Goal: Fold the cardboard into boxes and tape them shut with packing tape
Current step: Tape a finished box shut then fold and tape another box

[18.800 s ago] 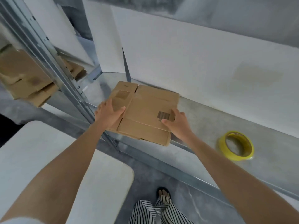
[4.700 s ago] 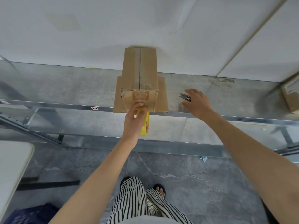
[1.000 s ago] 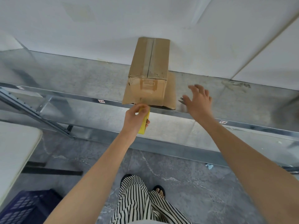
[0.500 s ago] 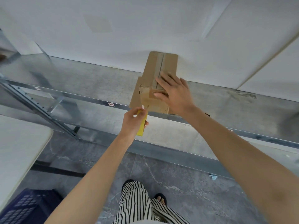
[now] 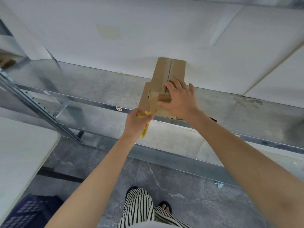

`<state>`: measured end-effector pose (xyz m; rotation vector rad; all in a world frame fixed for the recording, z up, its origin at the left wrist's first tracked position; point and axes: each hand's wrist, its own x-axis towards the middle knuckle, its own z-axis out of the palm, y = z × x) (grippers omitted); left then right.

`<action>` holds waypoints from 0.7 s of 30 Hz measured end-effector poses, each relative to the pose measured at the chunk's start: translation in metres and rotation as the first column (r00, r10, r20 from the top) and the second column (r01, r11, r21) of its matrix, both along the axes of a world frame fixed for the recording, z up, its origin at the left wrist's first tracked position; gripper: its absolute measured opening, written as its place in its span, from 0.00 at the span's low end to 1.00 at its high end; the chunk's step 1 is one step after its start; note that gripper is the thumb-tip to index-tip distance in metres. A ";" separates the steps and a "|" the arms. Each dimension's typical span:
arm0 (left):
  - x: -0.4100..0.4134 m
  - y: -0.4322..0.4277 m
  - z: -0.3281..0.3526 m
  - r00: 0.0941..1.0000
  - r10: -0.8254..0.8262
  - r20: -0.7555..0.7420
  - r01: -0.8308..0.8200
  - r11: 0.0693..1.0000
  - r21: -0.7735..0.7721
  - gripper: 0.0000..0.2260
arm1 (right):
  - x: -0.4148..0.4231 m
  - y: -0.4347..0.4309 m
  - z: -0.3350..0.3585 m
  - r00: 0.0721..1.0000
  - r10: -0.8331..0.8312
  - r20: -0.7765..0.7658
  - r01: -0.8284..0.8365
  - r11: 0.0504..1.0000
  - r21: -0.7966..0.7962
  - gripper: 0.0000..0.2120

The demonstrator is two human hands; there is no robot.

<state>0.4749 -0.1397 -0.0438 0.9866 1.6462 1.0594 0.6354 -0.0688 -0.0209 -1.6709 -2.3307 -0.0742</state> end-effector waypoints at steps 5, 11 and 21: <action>-0.013 0.005 0.007 0.999 0.008 -0.036 -0.005 0.998 0.061 0.10 | -0.012 0.001 0.005 0.997 -0.065 -0.046 0.065 0.998 -0.008 0.29; -0.036 0.015 0.012 0.998 -0.046 -0.033 0.049 0.991 0.121 0.08 | -0.023 0.007 0.019 0.950 -0.187 -0.251 0.181 0.982 -0.044 0.19; -0.084 0.068 0.009 0.819 -0.323 -0.475 0.395 0.917 0.057 0.27 | -0.023 0.034 0.037 0.812 -0.361 -0.458 0.279 0.930 -0.238 0.13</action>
